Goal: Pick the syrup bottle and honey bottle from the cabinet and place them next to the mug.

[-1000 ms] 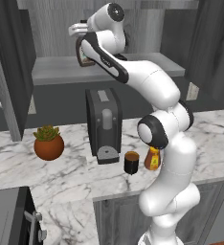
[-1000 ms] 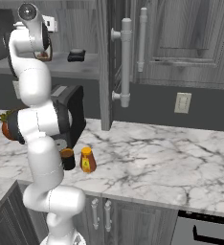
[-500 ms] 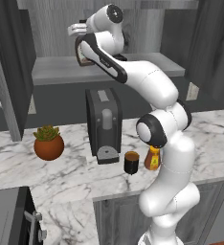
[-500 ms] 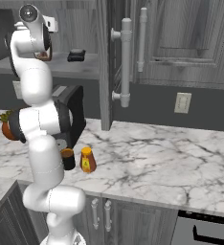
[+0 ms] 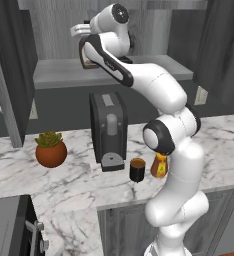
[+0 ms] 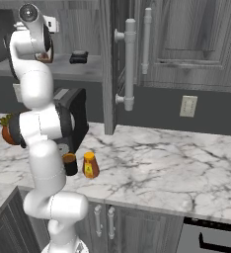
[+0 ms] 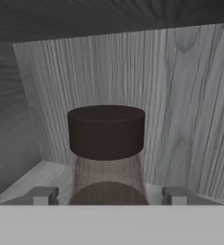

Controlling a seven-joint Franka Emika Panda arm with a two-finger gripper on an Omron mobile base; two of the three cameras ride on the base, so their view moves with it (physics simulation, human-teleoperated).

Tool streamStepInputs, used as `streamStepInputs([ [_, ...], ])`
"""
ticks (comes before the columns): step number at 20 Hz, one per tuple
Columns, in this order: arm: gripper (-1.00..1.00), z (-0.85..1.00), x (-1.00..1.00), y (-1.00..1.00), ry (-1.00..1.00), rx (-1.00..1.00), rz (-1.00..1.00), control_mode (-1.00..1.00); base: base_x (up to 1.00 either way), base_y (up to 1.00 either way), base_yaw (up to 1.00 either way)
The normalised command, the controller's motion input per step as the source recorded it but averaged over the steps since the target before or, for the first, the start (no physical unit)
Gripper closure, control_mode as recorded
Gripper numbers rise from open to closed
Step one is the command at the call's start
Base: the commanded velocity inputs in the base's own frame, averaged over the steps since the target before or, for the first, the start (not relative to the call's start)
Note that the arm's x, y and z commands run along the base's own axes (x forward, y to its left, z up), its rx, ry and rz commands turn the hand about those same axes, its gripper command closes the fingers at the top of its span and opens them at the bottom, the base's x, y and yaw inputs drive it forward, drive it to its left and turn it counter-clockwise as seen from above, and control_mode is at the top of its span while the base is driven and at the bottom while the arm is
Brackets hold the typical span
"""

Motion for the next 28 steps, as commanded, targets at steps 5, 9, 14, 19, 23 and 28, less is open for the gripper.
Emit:
streamStepInputs([
  [5, 1.0, 0.0, -0.38, 0.0, -0.04, 0.0, 0.0, -1.0, 0.0, 0.0, 0.0],
  [9, 1.0, 0.0, -0.51, 0.0, -0.07, 0.0, 0.0, -1.0, 0.0, 0.0, 0.0],
  [14, 1.0, 0.0, -0.43, 0.0, -0.08, 0.0, 0.0, -1.0, 0.0, 0.0, 0.0],
  [19, 1.0, 0.0, -0.42, 0.0, -0.07, 0.0, 0.0, -1.0, 0.0, 0.0, 0.0],
  [23, 1.0, 0.0, -0.5, 0.0, -0.05, 0.01, 0.0, -1.0, 0.0, 0.0, 0.0],
  [28, 1.0, 0.0, -0.5, 0.0, -0.04, 0.01, 0.0, -1.0, 0.0, 0.0, 0.0],
])
